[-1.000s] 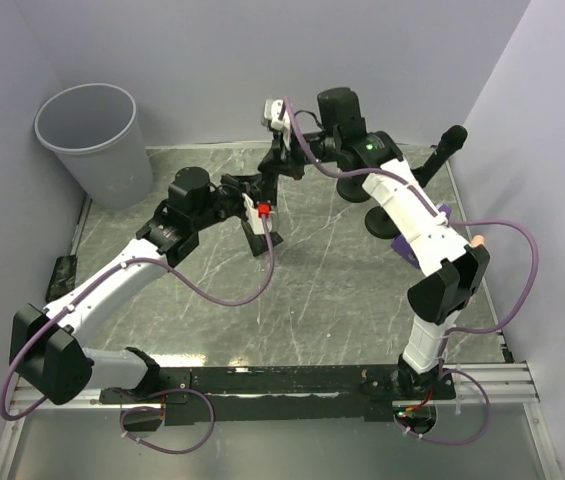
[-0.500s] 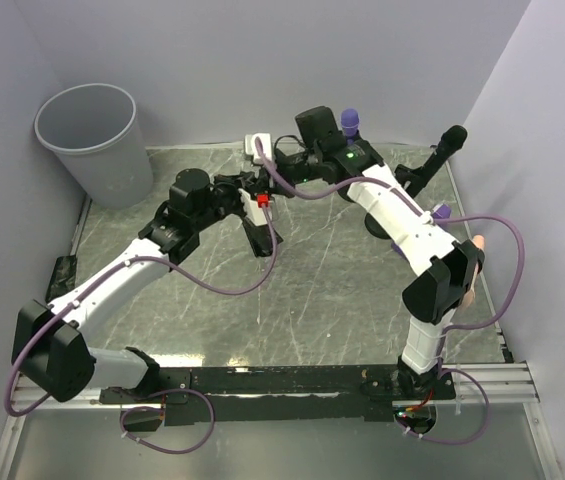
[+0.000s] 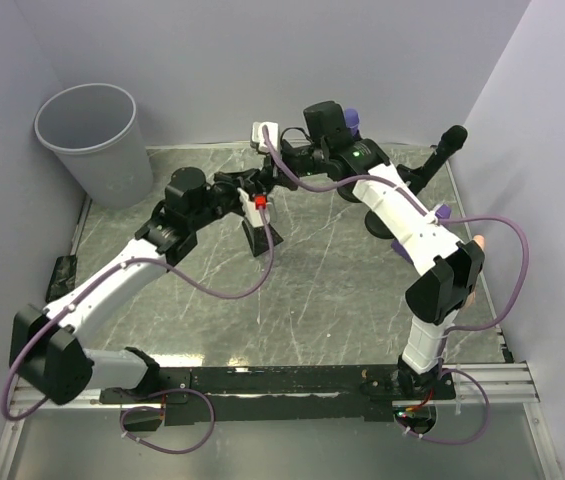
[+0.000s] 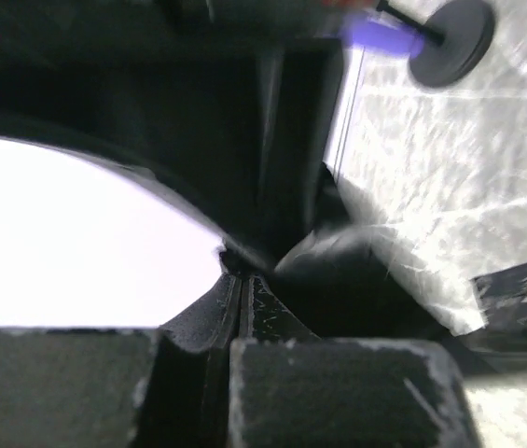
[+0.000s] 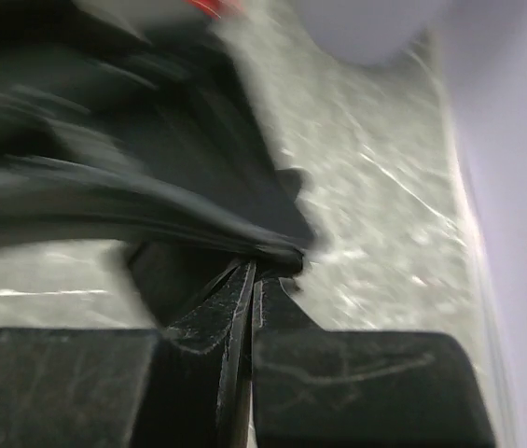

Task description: Put the trash bags into the trash bin

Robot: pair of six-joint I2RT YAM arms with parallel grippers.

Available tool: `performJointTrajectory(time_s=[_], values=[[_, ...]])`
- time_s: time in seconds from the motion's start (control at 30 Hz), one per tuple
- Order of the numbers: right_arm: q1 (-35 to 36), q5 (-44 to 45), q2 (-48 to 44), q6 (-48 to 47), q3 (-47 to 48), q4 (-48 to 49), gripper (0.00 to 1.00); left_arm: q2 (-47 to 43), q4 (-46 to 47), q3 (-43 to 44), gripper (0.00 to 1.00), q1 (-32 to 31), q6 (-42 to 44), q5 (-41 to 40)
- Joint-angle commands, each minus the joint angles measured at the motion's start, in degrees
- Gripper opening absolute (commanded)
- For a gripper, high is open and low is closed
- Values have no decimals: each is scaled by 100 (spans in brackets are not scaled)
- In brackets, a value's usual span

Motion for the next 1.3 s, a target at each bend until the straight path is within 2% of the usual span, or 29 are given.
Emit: performJointTrajectory(time_s=[0.0, 0.07, 0.1, 0.17, 0.23, 0.3, 0.37, 0.43, 0.5, 0.57, 0.6, 0.7, 0.83, 0.9, 0.93, 1.03, 1.1, 1.13, 1.27], values=[[-125, -1525, -457, 662, 416, 254, 0, 324, 63, 284, 1, 120, 395, -294], [-249, -1292, -229, 1331, 716, 535, 0, 210, -200, 170, 1, 129, 500, -75], [-232, -845, -167, 1264, 700, 563, 0, 61, -376, 91, 1, 121, 553, 153], [-101, 226, -105, 957, 332, 721, 0, -247, -99, -128, 1, 68, 457, 540], [-30, 556, 70, 440, 322, 337, 0, -432, 471, -217, 1, -11, 360, 647], [40, 338, 159, 131, 392, -173, 0, -276, 904, -25, 1, -46, 272, 464], [84, -554, 54, -185, 453, -674, 0, 49, 880, 422, 1, -38, 185, 69], [76, -1033, -191, 223, 358, -319, 0, 314, 477, 705, 1, 58, 193, -48], [-108, -1166, -263, 1066, 339, 585, 0, 254, 291, 523, 1, 138, 245, 163], [-319, -1053, -71, 1980, 715, 1167, 0, 8, 264, 40, 1, 138, 446, 417], [-363, -695, 17, 2088, 830, 1274, 0, -167, 124, -197, 1, 121, 552, 610], [-197, 685, 141, 1223, 604, 1013, 0, -485, 403, -402, 1, -55, 387, 849], [-109, 154, 353, 614, 709, -112, 0, -56, 799, 352, 1, -55, 290, 482], [-39, -819, 125, 429, 586, -307, 0, 287, 800, 739, 1, 6, 281, 182], [-30, -1076, -15, 559, 490, -168, 0, 445, 722, 811, 1, 67, 237, 138], [-187, -1604, -140, 1725, 698, 823, 0, 456, 510, 585, 1, 226, 246, 225], [-363, -1641, 26, 2526, 1023, 1387, 0, 263, 353, 145, 1, 235, 315, 400], [-407, -1502, 71, 2642, 1086, 1467, 0, 131, 230, 4, 1, 226, 368, 575], [-390, -859, 185, 1906, 885, 951, 0, -204, 569, -94, 1, 85, 176, 717]])
